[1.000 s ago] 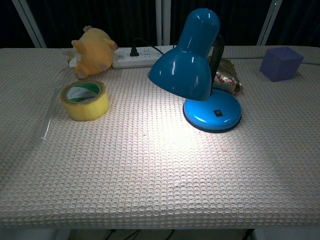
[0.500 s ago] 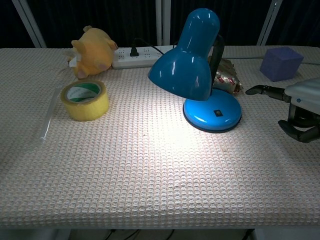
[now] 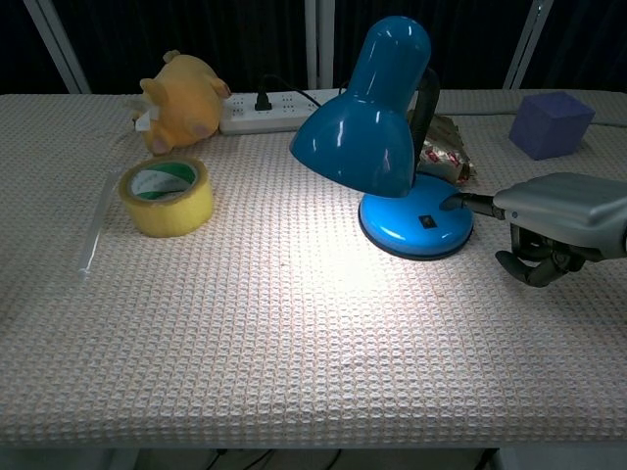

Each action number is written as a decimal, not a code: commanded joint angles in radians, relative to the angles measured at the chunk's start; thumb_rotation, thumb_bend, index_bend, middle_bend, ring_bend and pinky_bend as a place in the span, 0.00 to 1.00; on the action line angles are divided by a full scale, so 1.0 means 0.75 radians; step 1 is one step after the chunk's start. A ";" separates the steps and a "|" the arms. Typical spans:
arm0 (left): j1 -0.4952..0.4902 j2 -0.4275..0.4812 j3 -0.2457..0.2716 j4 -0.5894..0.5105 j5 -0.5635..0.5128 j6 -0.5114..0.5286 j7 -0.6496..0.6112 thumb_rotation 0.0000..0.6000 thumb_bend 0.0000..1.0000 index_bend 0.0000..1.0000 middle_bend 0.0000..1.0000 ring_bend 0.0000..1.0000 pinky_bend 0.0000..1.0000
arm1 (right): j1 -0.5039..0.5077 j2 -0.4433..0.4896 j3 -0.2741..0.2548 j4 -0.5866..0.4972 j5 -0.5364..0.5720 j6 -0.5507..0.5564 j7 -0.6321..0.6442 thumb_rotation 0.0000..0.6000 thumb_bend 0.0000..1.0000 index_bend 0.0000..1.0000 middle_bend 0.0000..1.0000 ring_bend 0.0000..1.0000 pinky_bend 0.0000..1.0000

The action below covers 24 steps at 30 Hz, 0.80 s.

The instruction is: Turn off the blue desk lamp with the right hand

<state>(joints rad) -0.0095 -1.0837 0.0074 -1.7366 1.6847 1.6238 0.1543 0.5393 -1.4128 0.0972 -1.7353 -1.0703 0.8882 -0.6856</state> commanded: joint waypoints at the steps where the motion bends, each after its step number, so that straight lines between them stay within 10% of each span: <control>1: -0.001 -0.001 -0.001 0.004 -0.004 -0.002 -0.004 1.00 0.08 0.04 0.00 0.00 0.00 | 0.022 -0.010 -0.012 0.005 0.026 -0.003 -0.016 1.00 0.58 0.00 1.00 0.95 0.92; 24: 0.005 0.008 0.001 0.012 -0.006 0.006 -0.033 1.00 0.08 0.04 0.00 0.00 0.00 | 0.160 -0.061 -0.081 0.038 0.212 0.006 -0.058 1.00 0.59 0.00 1.00 0.95 0.92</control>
<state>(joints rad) -0.0061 -1.0778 0.0081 -1.7279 1.6804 1.6283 0.1301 0.6529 -1.4550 0.0402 -1.7114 -0.9197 0.8945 -0.7254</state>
